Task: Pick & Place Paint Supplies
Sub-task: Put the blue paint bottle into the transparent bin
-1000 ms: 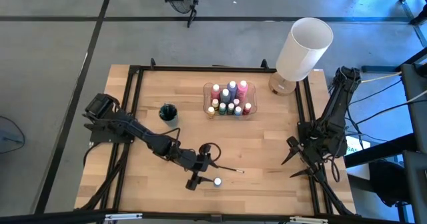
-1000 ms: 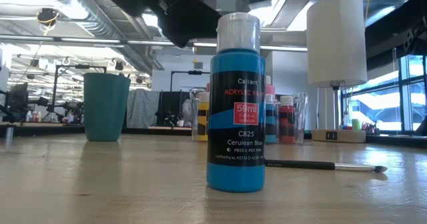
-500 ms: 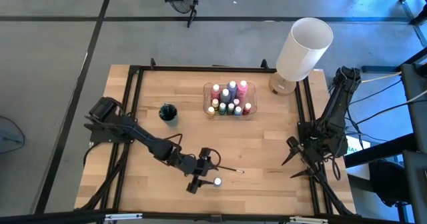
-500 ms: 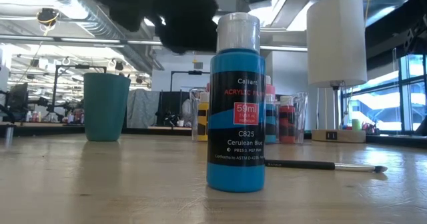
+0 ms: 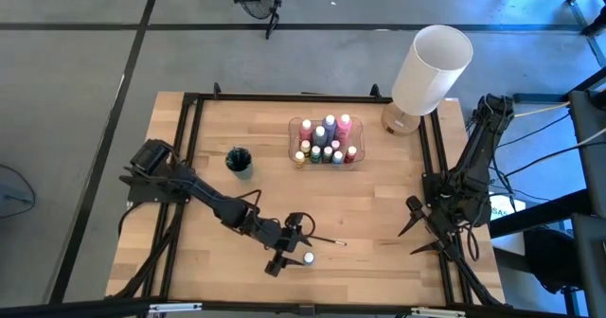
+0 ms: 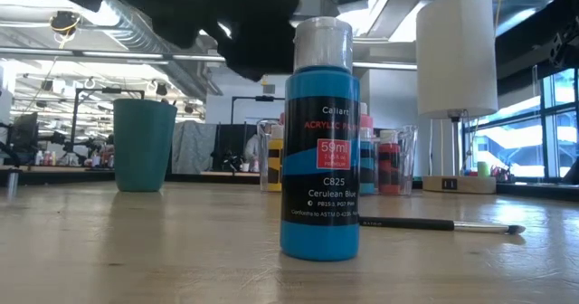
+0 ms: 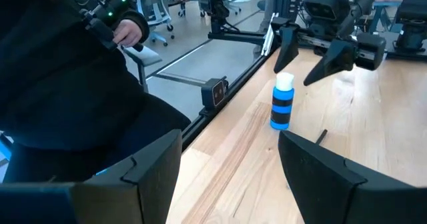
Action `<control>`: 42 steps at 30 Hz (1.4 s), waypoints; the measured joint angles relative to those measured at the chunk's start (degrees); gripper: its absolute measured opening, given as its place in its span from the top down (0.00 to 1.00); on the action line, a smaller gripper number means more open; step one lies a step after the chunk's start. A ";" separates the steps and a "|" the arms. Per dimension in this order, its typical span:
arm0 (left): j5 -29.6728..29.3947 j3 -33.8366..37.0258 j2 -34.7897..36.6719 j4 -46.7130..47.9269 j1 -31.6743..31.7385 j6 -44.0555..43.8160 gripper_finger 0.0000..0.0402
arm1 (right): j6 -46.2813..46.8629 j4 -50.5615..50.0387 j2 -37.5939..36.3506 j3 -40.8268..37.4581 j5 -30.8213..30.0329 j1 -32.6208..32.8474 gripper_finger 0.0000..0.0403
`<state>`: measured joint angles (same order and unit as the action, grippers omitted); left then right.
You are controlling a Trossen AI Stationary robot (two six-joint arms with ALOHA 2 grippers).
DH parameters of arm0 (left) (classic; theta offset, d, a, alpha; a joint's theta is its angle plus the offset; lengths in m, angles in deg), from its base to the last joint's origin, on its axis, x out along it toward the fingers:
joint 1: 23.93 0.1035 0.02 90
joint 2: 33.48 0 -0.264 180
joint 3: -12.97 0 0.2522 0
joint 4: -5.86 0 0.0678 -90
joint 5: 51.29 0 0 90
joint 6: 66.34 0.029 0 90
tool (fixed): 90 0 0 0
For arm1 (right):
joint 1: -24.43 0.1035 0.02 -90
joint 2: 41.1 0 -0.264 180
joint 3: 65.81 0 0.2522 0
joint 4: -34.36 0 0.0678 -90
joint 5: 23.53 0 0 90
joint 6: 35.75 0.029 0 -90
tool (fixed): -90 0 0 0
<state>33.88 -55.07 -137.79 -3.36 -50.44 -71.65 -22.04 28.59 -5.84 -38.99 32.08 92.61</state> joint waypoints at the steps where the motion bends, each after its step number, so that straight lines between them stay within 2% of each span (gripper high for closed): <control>1: 0.04 0.00 -0.26 -0.19 0.05 -0.14 0.34 | 0.01 -0.02 -0.02 0.00 -0.02 0.00 0.37; 14: -0.09 0.00 -0.78 -2.36 0.38 0.06 0.34 | 3.46 0.00 0.05 0.00 -0.04 0.00 0.37; 42: 0.26 0.00 -1.83 -2.85 0.60 -1.73 0.34 | 3.85 -0.03 0.09 0.00 0.07 0.00 0.37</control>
<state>34.14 -55.07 -139.62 -6.21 -49.85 -73.38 -18.19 28.56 -5.75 -38.99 32.15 92.61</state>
